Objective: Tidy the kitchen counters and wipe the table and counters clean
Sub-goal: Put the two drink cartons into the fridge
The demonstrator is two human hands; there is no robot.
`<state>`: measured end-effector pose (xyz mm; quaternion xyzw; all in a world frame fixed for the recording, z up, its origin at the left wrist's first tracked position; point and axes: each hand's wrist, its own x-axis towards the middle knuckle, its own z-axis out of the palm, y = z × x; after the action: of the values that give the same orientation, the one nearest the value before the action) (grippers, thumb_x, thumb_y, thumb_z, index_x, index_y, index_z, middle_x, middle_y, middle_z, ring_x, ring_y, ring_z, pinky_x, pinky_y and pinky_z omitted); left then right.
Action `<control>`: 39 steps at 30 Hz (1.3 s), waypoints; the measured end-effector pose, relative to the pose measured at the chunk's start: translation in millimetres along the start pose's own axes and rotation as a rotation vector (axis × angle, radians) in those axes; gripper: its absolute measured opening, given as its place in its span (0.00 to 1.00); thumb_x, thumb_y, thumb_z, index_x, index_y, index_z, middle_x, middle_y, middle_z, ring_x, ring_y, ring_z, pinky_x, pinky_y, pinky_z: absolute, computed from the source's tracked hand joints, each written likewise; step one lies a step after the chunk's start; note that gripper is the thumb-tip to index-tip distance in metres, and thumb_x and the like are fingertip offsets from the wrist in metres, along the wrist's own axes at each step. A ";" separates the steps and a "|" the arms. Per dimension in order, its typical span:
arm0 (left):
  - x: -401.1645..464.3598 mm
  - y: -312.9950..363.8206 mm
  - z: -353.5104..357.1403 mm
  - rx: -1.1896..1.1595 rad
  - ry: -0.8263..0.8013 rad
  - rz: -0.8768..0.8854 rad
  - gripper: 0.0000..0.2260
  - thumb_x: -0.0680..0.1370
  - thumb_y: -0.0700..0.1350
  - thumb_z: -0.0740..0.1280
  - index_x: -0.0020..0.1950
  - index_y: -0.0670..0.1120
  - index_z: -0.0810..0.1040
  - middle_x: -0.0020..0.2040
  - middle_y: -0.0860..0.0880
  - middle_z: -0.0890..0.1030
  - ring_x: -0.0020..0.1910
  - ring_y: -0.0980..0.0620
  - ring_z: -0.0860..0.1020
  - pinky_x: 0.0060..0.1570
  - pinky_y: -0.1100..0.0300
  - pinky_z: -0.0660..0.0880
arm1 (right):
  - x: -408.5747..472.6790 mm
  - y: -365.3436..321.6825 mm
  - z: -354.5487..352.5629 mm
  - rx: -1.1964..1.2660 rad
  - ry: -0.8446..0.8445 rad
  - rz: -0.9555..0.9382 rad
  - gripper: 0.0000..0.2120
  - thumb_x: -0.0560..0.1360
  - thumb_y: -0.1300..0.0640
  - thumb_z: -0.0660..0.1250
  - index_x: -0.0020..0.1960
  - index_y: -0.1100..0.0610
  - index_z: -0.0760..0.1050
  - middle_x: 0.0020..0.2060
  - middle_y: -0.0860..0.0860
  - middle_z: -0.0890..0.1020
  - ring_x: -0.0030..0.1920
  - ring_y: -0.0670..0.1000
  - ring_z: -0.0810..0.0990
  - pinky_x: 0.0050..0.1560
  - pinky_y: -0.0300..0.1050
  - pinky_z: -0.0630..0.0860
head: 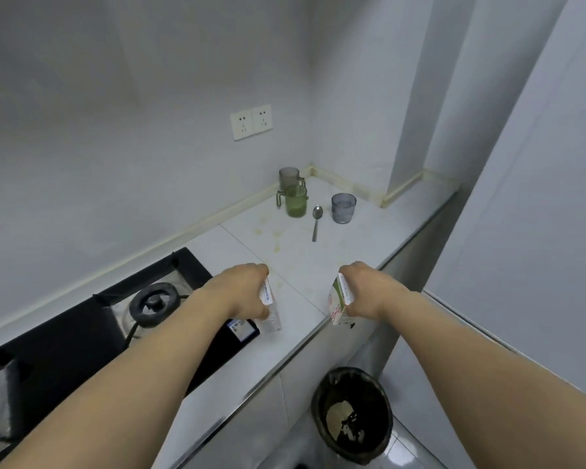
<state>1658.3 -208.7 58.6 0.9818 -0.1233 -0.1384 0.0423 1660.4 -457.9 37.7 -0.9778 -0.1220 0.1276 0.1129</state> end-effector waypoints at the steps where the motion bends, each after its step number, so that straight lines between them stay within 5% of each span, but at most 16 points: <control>1: 13.2 -3.9 0.4 -0.002 0.006 -0.015 0.23 0.68 0.52 0.72 0.59 0.46 0.70 0.51 0.49 0.75 0.49 0.49 0.75 0.46 0.55 0.74 | 15.1 4.8 -1.6 -0.006 -0.002 -0.004 0.23 0.69 0.54 0.70 0.62 0.54 0.68 0.57 0.52 0.71 0.53 0.55 0.76 0.52 0.48 0.75; 9: 142.6 -46.2 32.9 -0.066 -0.094 -0.142 0.20 0.69 0.54 0.71 0.49 0.47 0.64 0.46 0.50 0.69 0.44 0.51 0.70 0.39 0.59 0.66 | 171.8 34.6 2.8 -0.118 -0.079 -0.013 0.28 0.71 0.58 0.71 0.68 0.57 0.64 0.62 0.54 0.70 0.58 0.57 0.75 0.57 0.51 0.75; 20: 197.3 -72.2 70.8 -0.037 -0.258 -0.170 0.28 0.69 0.52 0.72 0.62 0.44 0.64 0.55 0.47 0.70 0.54 0.48 0.71 0.47 0.59 0.68 | 258.8 42.9 43.1 -0.269 -0.113 -0.125 0.28 0.71 0.59 0.70 0.68 0.57 0.63 0.62 0.53 0.69 0.57 0.55 0.75 0.49 0.44 0.68; 23: 197.5 -74.1 74.9 -0.041 -0.259 -0.174 0.29 0.70 0.53 0.72 0.64 0.44 0.64 0.57 0.47 0.70 0.56 0.47 0.70 0.49 0.58 0.68 | 261.2 43.4 51.8 -0.243 -0.094 -0.119 0.28 0.73 0.60 0.68 0.70 0.56 0.60 0.66 0.52 0.67 0.59 0.55 0.75 0.52 0.44 0.68; 28: 189.4 -77.2 71.9 -0.004 -0.233 -0.176 0.37 0.74 0.60 0.67 0.75 0.44 0.56 0.70 0.45 0.65 0.68 0.45 0.66 0.65 0.52 0.66 | 247.1 43.0 39.9 -0.229 -0.151 -0.106 0.39 0.75 0.59 0.65 0.78 0.54 0.46 0.78 0.52 0.49 0.74 0.55 0.60 0.71 0.47 0.59; 33: 169.5 -42.7 43.7 -0.060 -0.109 -0.158 0.35 0.81 0.58 0.56 0.79 0.45 0.43 0.79 0.44 0.50 0.77 0.45 0.52 0.75 0.50 0.51 | 181.3 61.6 -11.5 -0.347 -0.050 -0.032 0.38 0.75 0.60 0.61 0.78 0.56 0.44 0.78 0.54 0.48 0.77 0.53 0.51 0.76 0.49 0.45; 39: 137.9 39.7 1.4 -0.162 0.066 -0.073 0.29 0.83 0.53 0.51 0.79 0.44 0.42 0.79 0.44 0.48 0.78 0.47 0.48 0.75 0.52 0.47 | 76.9 77.1 -89.5 -0.512 0.163 0.083 0.36 0.76 0.54 0.59 0.78 0.56 0.45 0.78 0.54 0.49 0.77 0.55 0.46 0.75 0.53 0.39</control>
<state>1777.2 -282.1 25.9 0.9829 -0.0745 -0.1171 0.1207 1773.5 -527.1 85.5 -0.9857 -0.1007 0.0181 -0.1338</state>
